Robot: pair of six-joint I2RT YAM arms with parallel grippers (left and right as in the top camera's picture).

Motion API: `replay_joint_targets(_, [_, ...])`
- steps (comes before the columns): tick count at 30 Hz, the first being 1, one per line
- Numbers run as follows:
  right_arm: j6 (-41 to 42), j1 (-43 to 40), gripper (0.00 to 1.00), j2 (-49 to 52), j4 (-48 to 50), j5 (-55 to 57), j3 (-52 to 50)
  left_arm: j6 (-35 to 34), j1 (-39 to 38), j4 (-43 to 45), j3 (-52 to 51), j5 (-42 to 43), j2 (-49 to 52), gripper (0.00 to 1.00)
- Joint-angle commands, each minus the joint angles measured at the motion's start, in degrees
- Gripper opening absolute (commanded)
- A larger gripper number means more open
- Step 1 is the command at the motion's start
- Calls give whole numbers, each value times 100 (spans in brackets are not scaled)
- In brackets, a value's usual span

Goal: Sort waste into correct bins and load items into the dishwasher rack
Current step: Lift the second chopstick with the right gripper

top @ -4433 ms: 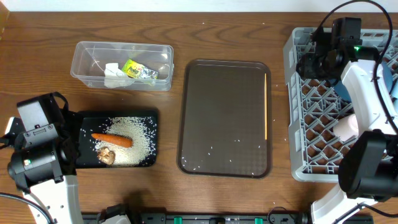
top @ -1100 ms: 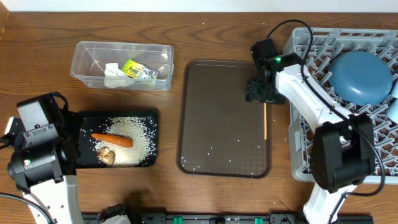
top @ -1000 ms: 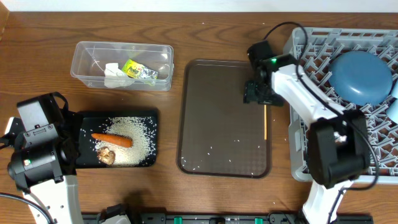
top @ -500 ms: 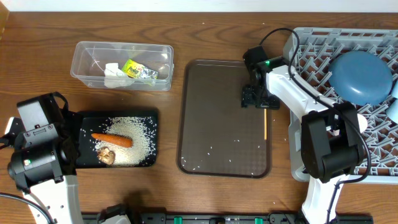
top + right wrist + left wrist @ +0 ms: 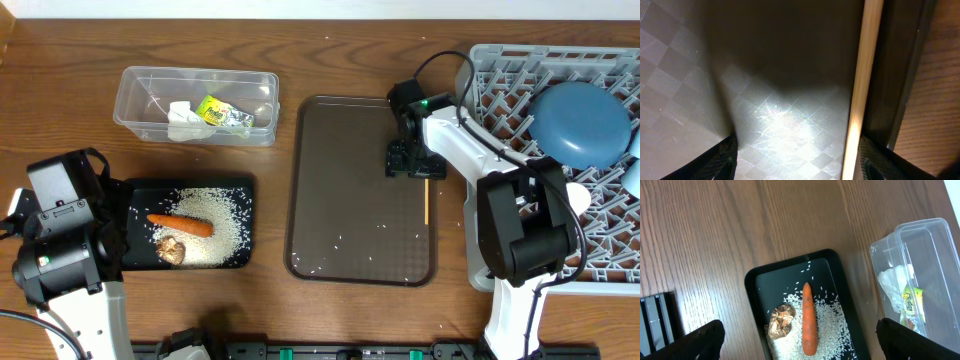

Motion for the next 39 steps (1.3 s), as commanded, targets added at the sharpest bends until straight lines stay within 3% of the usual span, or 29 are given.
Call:
replay_joint_targets(1, [83, 42, 72, 234, 52, -195, -37, 35, 35, -11, 4, -111, 7, 98])
replay_joint_targets(8, [83, 107, 68, 269, 190, -417, -37, 35, 35, -11, 4, -111, 7, 98])
replay_joint_targets(19, [732, 116, 48, 271, 120, 118, -37, 35, 35, -11, 4, -111, 7, 98])
replay_joint_targets(26, [964, 111, 41, 271, 149, 417, -37, 35, 35, -11, 4, -111, 7, 98])
replay_joint_targets(30, [964, 94, 25, 271, 170, 415, -37, 35, 35, -11, 4, -111, 7, 98])
replay_joint_targets(33, [964, 94, 1, 271, 201, 417, -37, 35, 35, -11, 4, -111, 7, 98])
replay_joint_targets(39, [962, 105, 1, 260, 179, 363, -35, 35, 35, -11, 4, -111, 7, 98])
